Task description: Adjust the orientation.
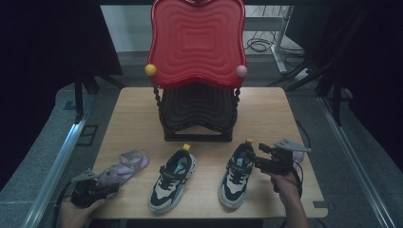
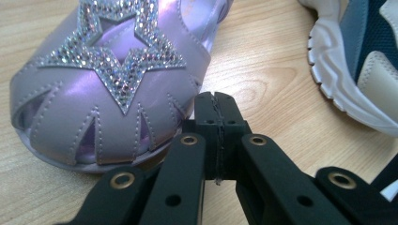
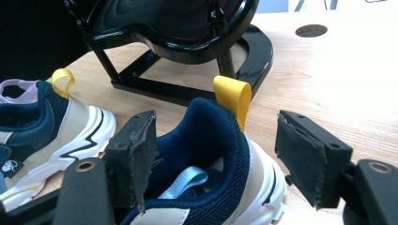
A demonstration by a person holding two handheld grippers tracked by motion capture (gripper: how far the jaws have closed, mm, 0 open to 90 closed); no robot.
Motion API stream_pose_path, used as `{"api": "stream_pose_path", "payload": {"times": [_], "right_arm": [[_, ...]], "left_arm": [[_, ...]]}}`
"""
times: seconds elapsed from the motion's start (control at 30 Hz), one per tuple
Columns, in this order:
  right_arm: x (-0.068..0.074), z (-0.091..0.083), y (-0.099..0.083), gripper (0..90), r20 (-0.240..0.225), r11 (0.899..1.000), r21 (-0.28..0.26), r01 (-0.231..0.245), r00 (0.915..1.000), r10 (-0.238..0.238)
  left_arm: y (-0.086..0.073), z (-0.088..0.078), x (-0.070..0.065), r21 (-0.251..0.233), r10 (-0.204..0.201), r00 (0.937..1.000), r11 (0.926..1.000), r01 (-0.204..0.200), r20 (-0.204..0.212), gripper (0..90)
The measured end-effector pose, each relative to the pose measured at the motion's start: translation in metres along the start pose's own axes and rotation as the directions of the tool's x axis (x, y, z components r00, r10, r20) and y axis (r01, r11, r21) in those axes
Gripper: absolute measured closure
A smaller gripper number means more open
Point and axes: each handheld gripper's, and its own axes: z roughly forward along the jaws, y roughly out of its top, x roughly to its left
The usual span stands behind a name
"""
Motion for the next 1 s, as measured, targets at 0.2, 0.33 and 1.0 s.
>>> {"api": "stream_pose_path", "payload": {"times": [0.2, 0.33, 1.0], "right_arm": [[0.0, 0.002, -0.002, 30.1, 0.004, 1.0, 0.01, 0.009, 1.0, -0.009], [0.0, 0.002, -0.002, 30.1, 0.004, 1.0, 0.011, 0.01, 0.9999, -0.01], [-0.002, 0.002, -0.007, 30.0, 0.023, 1.0, 0.018, 0.01, 0.9997, -0.01]], "left_arm": [[-0.003, 0.004, 0.001, -0.015, -0.023, 0.9997, 0.9996, 0.023, 0.013, 90.0], [-0.003, 0.004, 0.002, -0.012, -0.022, 0.9997, 0.9997, 0.022, 0.005, 90.0], [-0.005, -0.005, 0.023, -0.031, -0.075, 0.9956, 0.9968, 0.073, -0.056, 90.0]]}}
